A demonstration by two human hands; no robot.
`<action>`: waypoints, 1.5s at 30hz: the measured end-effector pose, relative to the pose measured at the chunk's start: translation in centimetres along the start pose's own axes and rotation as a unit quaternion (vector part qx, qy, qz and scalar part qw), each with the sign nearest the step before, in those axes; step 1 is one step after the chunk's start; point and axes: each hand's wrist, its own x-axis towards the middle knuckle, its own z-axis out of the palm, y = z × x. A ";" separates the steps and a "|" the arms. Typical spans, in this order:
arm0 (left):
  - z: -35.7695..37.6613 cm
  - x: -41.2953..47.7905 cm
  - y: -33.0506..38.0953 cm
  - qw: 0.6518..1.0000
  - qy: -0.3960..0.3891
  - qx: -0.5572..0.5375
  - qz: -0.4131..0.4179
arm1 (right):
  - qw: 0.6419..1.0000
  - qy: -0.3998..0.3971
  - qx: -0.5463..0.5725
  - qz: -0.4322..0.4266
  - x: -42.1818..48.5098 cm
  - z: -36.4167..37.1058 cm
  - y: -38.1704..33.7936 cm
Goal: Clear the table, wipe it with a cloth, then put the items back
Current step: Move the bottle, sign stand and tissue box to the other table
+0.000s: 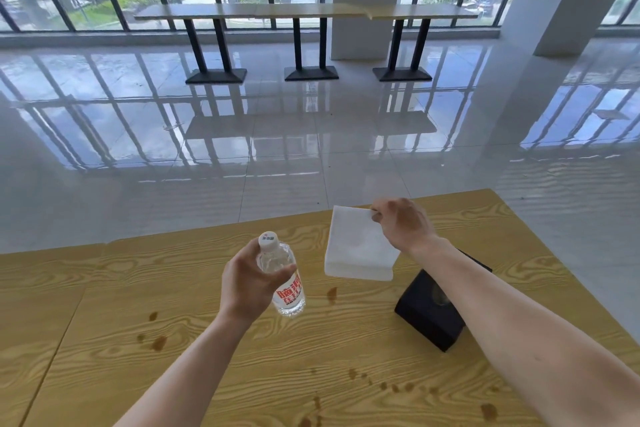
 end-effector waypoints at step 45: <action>-35.4 -4.2 -19.2 0.967 0.205 0.085 -0.122 | 0.969 -0.038 0.067 -0.233 3.9 5.8 -41.6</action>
